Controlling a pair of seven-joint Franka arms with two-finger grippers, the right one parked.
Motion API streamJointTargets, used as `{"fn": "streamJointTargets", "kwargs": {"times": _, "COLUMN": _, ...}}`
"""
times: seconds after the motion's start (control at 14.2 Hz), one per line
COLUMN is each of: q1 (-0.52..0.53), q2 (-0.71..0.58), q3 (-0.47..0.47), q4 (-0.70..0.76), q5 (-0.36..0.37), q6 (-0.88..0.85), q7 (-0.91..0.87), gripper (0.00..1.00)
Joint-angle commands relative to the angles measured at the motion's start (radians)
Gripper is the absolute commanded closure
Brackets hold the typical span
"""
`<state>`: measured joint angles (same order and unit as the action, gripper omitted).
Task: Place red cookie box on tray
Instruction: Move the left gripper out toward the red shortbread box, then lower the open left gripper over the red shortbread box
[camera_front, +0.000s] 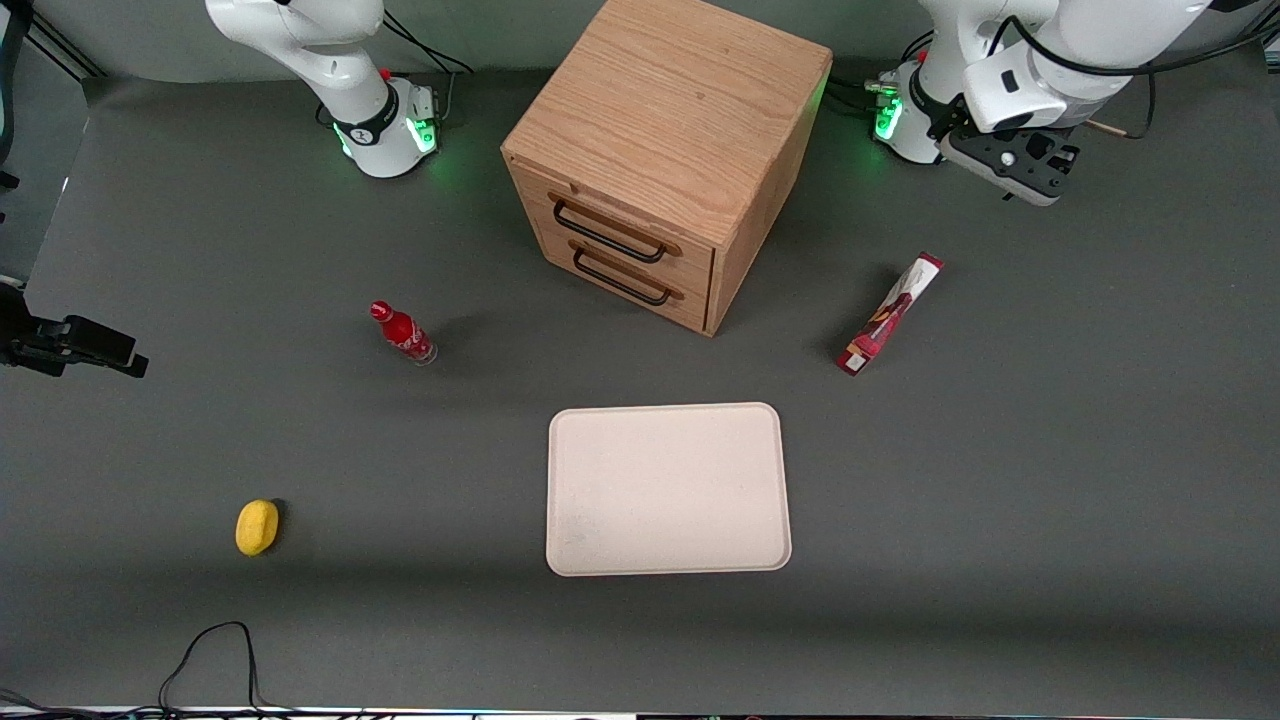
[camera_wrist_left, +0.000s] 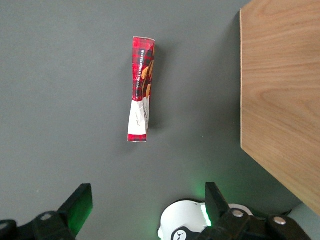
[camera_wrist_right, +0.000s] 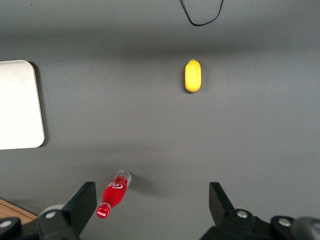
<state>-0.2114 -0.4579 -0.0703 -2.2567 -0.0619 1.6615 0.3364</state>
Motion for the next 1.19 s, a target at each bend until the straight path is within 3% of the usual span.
{"fn": "streamJointTargets", "kwargs": {"times": 0.0, "q1": -0.017, "q2": 0.025, "q3": 0.001, "q4": -0.010, "q5": -0.022, "q6": 0.030, "q7": 0.033, "gripper": 0.00}}
{"fn": "streamJointTargets", "kwargs": {"times": 0.91, "q1": -0.034, "q2": 0.258, "q3": -0.005, "q4": -0.306, "q5": -0.015, "q6": 0.651, "q7": 0.033, "gripper": 0.00}}
{"fn": "streamJointTargets", "kwargs": {"times": 1.12, "q1": -0.034, "q2": 0.323, "q3": -0.005, "q4": -0.323, "q5": -0.003, "q6": 0.730, "q7": 0.035, "gripper": 0.00}}
